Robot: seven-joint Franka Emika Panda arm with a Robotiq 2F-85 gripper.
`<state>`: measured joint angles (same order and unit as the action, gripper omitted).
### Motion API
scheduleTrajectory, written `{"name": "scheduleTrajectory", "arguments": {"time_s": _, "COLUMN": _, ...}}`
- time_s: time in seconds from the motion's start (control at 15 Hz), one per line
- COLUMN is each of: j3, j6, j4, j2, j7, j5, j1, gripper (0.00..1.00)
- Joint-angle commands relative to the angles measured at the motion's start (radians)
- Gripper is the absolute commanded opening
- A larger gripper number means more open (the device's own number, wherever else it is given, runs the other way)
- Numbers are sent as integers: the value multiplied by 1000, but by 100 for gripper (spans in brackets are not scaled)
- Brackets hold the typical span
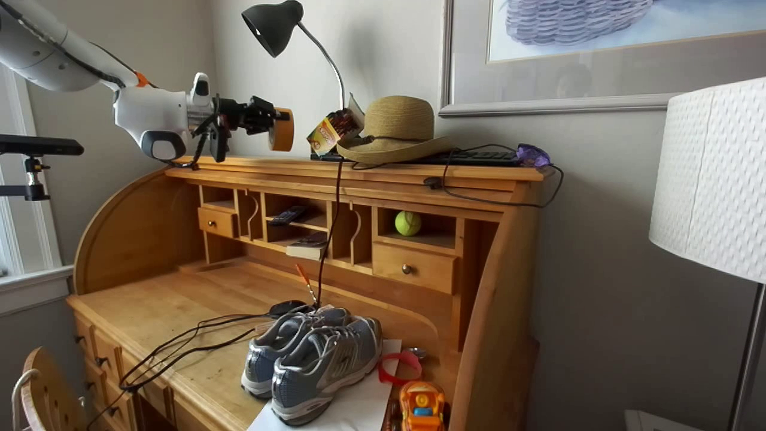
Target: Put the orange masking tape on the top counter
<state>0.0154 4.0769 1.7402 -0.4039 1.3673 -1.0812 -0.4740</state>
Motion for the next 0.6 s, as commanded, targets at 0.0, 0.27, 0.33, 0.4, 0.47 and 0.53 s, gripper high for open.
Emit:
{"name": "scheduleTrajectory", "arguments": {"time_s": 0.0, "j3": 15, "j6": 41, "j4": -103, "j2": -59, "j7": 151, "j5": -56, "j1": -25, "gripper": 7}}
{"name": "scheduleTrajectory", "arguments": {"time_s": 0.27, "j3": 10, "j6": 27, "j4": -167, "j2": -98, "j7": 253, "j5": -83, "j1": -29, "gripper": 7}}
{"name": "scheduleTrajectory", "arguments": {"time_s": 0.33, "j3": 10, "j6": 28, "j4": -183, "j2": -108, "j7": 273, "j5": -87, "j1": -30, "gripper": 7}}
{"name": "scheduleTrajectory", "arguments": {"time_s": 0.4, "j3": 10, "j6": 26, "j4": -199, "j2": -117, "j7": 293, "j5": -90, "j1": -30, "gripper": 7}}
{"name": "scheduleTrajectory", "arguments": {"time_s": 0.47, "j3": 11, "j6": 26, "j4": -212, "j2": -123, "j7": 315, "j5": -96, "j1": -31, "gripper": 7}}
{"name": "scheduleTrajectory", "arguments": {"time_s": 0.53, "j3": 11, "j6": 26, "j4": -227, "j2": -130, "j7": 348, "j5": -112, "j1": -31, "gripper": 7}}
